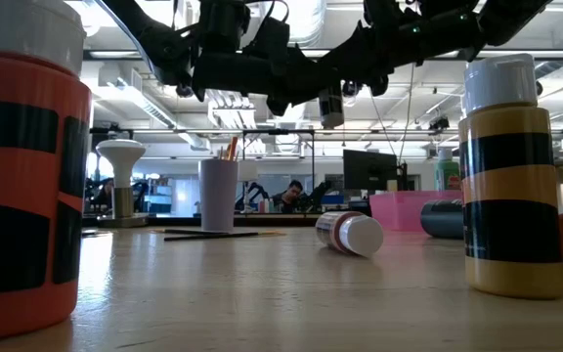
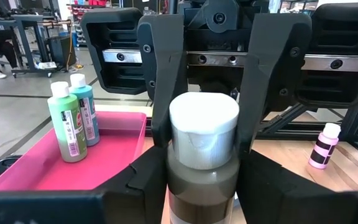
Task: Pick & Place Paint Supplies
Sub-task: Put the small gray paint bottle into the pink bin
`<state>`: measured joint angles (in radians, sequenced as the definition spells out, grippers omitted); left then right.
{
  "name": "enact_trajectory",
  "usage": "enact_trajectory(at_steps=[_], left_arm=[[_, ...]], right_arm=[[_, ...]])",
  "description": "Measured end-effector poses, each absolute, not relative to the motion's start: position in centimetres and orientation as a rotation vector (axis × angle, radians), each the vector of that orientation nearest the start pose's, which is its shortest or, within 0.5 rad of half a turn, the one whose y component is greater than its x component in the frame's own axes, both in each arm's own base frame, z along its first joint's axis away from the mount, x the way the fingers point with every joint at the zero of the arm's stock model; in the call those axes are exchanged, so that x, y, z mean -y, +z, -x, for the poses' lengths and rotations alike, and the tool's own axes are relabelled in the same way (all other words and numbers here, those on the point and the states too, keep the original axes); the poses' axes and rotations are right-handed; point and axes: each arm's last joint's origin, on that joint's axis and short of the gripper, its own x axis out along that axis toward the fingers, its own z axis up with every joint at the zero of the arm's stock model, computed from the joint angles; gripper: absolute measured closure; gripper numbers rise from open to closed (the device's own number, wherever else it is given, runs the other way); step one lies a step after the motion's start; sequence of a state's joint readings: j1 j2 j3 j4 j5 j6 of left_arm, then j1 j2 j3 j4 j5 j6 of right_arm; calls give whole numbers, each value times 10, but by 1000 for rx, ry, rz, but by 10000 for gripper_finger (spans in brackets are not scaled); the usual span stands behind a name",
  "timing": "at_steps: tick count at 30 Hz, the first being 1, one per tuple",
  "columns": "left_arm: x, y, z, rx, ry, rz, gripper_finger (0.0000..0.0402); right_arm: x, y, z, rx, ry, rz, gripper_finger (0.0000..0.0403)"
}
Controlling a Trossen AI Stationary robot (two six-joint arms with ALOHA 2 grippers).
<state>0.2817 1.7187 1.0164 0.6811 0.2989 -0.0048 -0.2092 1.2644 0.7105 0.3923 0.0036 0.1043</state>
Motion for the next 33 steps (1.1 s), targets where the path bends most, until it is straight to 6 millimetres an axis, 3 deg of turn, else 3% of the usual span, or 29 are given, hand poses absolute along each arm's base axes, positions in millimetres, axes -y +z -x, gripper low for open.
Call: enact_trajectory(at_steps=[14, 20, 28, 33], left_arm=[[-98, 248, -367, -46, -9, 17, 218], [-103, 245, -364, -104, 62, -7, 181], [-121, 253, -347, -182, 285, -7, 141], [-124, 252, -343, -214, 321, 9, 142]], right_arm=[[57, 262, -270, -152, -220, -121, 286], [58, 257, -268, -202, -270, -144, 290], [60, 257, -255, -270, -473, -132, 289], [65, 258, -235, -294, -795, -100, 290]])
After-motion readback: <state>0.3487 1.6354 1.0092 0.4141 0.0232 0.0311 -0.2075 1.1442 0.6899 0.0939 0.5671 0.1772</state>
